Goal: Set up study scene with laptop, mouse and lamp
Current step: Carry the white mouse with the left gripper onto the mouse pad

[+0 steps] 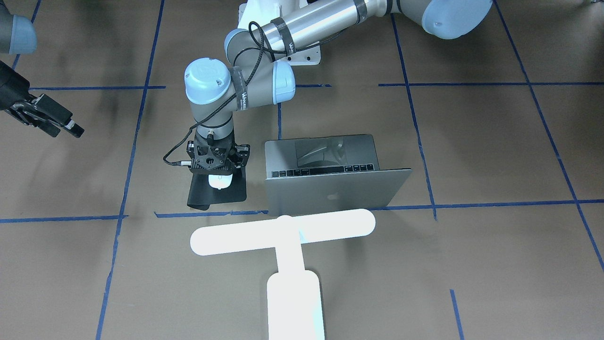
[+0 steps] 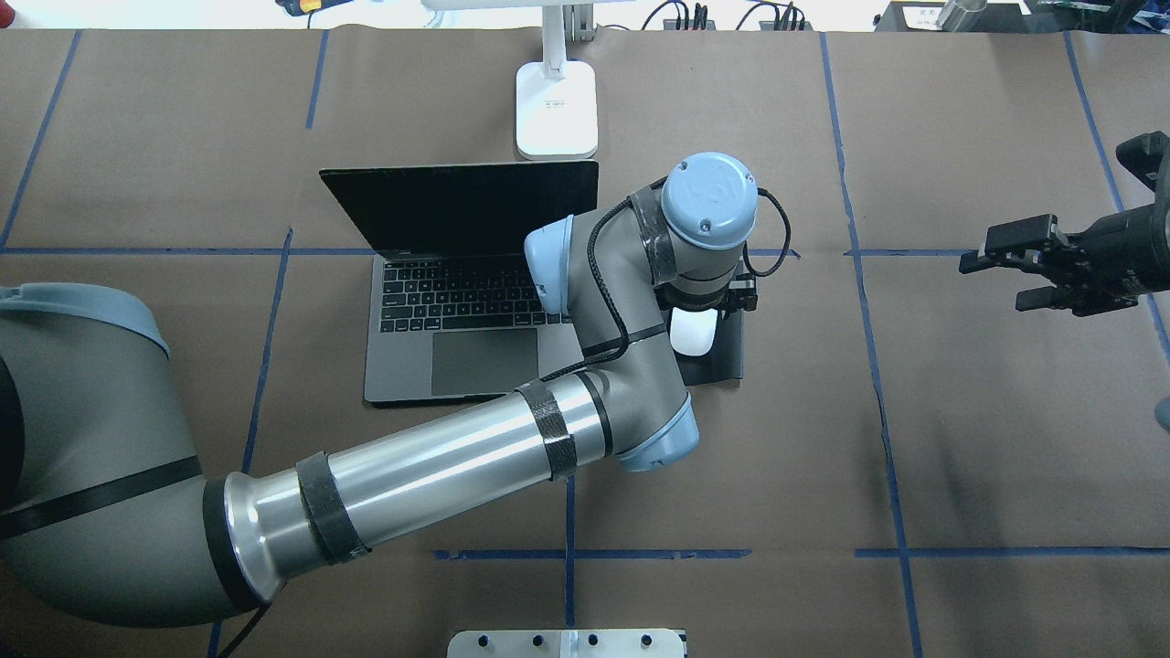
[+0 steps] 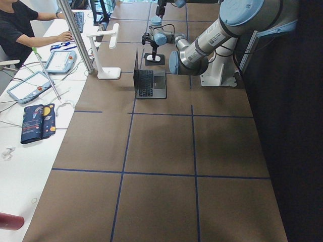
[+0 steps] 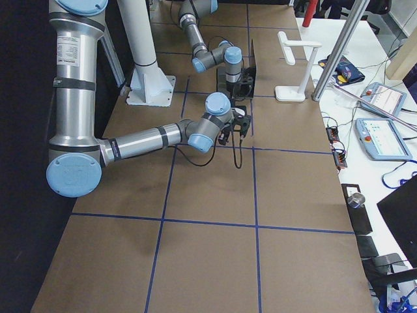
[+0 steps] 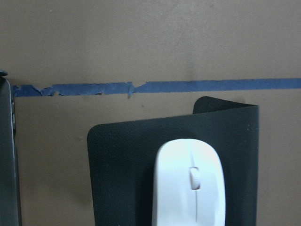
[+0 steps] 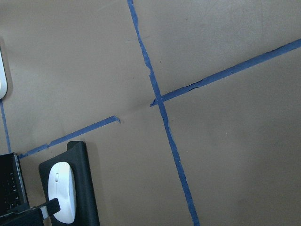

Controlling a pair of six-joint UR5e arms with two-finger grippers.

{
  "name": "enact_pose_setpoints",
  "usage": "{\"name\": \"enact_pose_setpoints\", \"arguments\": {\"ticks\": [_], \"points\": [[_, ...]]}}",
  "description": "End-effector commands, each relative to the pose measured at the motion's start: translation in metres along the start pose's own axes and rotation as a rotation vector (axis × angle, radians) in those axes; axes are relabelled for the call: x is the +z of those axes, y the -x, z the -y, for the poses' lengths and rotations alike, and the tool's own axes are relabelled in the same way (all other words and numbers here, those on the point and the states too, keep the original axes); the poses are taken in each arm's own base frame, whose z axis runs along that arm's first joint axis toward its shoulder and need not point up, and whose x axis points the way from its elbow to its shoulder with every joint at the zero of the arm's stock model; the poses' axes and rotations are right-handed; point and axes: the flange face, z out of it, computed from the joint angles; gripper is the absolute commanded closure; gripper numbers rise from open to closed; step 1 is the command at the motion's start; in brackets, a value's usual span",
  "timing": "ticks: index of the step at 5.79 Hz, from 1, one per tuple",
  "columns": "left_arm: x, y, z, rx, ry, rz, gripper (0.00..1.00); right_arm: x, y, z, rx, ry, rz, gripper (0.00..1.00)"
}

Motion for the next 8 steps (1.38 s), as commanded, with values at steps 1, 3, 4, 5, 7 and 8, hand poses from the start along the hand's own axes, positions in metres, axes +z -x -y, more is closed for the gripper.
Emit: {"name": "enact_pose_setpoints", "arguments": {"ticks": [1,3,4,5,7,8], "points": [[-0.014,-0.005,-0.003,-0.013,-0.008,-0.030,0.00,-0.003,0.000,0.001,0.002,-0.004,0.002,0.00],[-0.055,0.042,-0.032,-0.014,0.052,-0.036,0.00,-0.011,-0.009,0.007,0.020,-0.017,-0.001,0.00],[-0.071,0.091,-0.054,-0.009,0.055,-0.032,0.00,-0.014,-0.016,0.009,0.034,-0.024,-0.012,0.00],[-0.082,0.136,-0.071,-0.007,0.049,-0.045,0.00,-0.015,-0.028,0.013,-0.009,-0.023,-0.052,0.00],[-0.136,0.235,-0.087,0.107,0.048,-0.022,0.00,-0.054,-0.072,0.033,-0.128,-0.052,-0.104,0.00],[-0.159,0.316,-0.102,0.186,0.033,0.003,0.00,-0.076,-0.112,0.033,-0.186,-0.061,-0.131,0.00]]}}
